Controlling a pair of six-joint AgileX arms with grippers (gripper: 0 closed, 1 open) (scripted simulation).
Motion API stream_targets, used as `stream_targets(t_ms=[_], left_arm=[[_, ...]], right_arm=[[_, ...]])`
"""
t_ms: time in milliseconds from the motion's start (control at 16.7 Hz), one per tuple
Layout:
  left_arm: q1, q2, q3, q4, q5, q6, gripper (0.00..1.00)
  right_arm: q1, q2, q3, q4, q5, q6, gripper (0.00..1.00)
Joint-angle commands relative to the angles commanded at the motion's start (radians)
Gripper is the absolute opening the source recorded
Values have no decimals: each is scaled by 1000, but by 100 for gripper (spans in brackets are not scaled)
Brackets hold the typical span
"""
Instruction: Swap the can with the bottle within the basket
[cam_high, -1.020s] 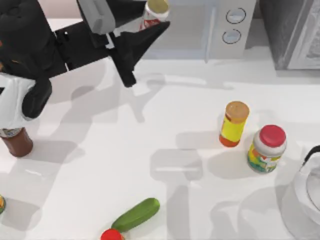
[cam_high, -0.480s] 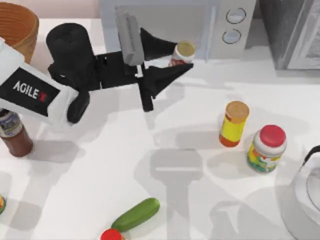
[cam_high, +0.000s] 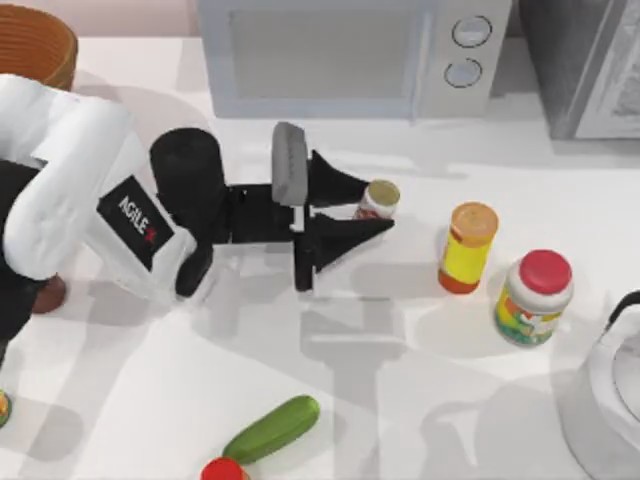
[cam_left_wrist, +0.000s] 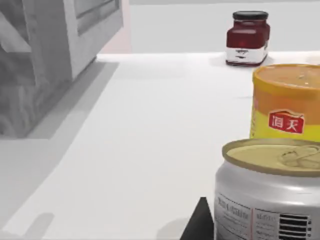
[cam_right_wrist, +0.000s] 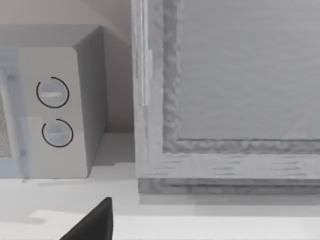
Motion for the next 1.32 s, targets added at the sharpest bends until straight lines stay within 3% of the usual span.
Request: stream_targets(t_ms=[540,1320], left_arm=[[-8,54,21,23,25,-18,0],[-8,54,21,23,25,-18,98]], right_arm=[[0,0,0,0,0,0,100],[0,0,0,0,0,0,100]])
